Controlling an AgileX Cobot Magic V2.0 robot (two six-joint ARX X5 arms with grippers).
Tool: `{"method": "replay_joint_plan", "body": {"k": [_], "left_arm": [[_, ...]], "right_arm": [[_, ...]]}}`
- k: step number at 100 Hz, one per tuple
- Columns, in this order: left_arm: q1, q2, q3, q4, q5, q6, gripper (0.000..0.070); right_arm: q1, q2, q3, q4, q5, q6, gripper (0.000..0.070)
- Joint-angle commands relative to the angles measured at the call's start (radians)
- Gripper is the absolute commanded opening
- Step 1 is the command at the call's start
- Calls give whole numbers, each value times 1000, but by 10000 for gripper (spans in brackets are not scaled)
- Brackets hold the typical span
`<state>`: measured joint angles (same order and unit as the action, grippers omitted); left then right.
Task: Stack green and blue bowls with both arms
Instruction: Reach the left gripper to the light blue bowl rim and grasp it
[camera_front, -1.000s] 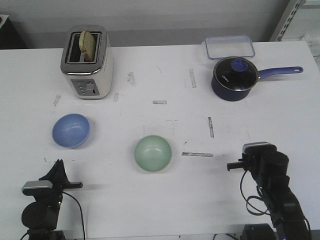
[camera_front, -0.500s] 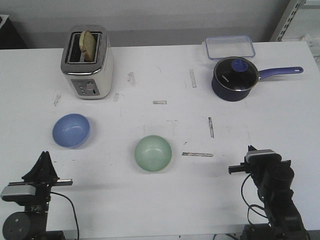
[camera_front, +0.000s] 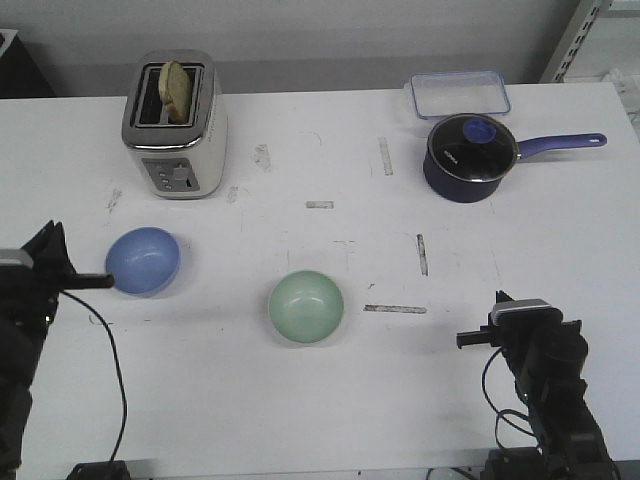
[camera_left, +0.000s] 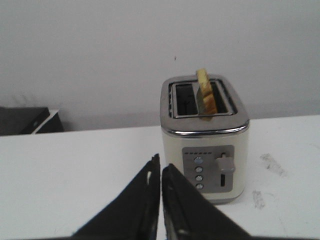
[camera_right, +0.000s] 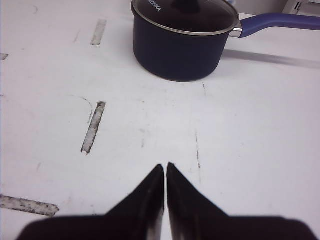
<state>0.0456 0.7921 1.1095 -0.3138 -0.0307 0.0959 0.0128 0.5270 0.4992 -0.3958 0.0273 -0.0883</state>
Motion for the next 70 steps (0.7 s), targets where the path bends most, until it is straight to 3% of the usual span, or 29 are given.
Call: {"method": "replay_joint_plan", "body": {"k": [1, 6, 23, 45, 60, 70], "left_arm": [[32, 101, 77, -65, -5, 17, 4], [56, 155, 103, -97, 1, 16, 28], [140, 320, 116, -165, 38, -45, 325], [184, 516, 116, -266, 98, -89, 576], [184, 641, 116, -299, 99, -90, 653], [184, 723, 116, -302, 102, -90, 653]], "right_arm": [[1, 5, 10, 8, -1, 10, 0], [1, 5, 10, 7, 0, 10, 0], [1, 5, 10, 7, -1, 10, 0], [1, 5, 10, 6, -1, 10, 0], [1, 5, 10, 6, -1, 10, 0], [1, 5, 10, 6, -1, 10, 0]]}}
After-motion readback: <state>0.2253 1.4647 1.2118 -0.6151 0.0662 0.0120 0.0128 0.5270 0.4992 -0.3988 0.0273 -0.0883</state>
